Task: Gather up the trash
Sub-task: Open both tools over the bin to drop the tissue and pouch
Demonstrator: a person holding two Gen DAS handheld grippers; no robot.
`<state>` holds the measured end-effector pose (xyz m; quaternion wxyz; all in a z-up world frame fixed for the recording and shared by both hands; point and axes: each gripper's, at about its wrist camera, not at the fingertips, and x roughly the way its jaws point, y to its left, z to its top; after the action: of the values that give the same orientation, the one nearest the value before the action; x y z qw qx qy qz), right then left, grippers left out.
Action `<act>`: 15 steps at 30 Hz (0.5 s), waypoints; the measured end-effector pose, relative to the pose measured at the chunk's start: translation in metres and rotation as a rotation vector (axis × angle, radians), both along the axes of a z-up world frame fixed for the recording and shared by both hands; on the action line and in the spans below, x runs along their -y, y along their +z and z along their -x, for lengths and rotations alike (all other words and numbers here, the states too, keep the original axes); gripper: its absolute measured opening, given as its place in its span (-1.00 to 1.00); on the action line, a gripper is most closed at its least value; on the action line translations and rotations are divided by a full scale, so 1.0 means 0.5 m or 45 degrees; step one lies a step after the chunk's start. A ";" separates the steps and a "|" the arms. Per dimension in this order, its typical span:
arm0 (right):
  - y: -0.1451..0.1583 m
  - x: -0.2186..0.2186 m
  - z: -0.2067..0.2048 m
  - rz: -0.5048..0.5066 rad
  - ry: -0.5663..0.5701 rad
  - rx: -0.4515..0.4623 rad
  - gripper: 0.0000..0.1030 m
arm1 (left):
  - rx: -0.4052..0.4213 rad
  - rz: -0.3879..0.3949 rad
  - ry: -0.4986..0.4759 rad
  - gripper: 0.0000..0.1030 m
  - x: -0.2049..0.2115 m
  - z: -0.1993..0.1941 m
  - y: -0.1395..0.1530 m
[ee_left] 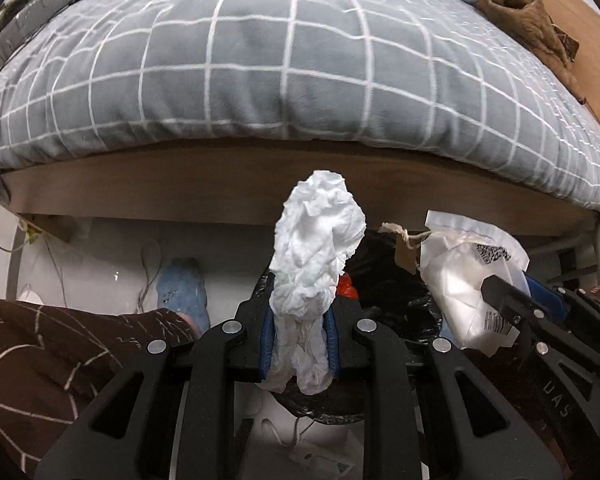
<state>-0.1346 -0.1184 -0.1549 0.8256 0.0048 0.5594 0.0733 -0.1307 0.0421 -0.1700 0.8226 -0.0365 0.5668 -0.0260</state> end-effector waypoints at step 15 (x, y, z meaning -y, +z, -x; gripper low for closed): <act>-0.023 0.012 0.003 0.033 0.008 0.028 0.43 | -0.048 -0.027 -0.007 -0.61 0.013 -0.009 -0.055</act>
<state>-0.1360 -0.1245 -0.1664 0.8314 -0.0085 0.5514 0.0685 -0.1261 0.0355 -0.1976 0.8119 -0.0269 0.5827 -0.0215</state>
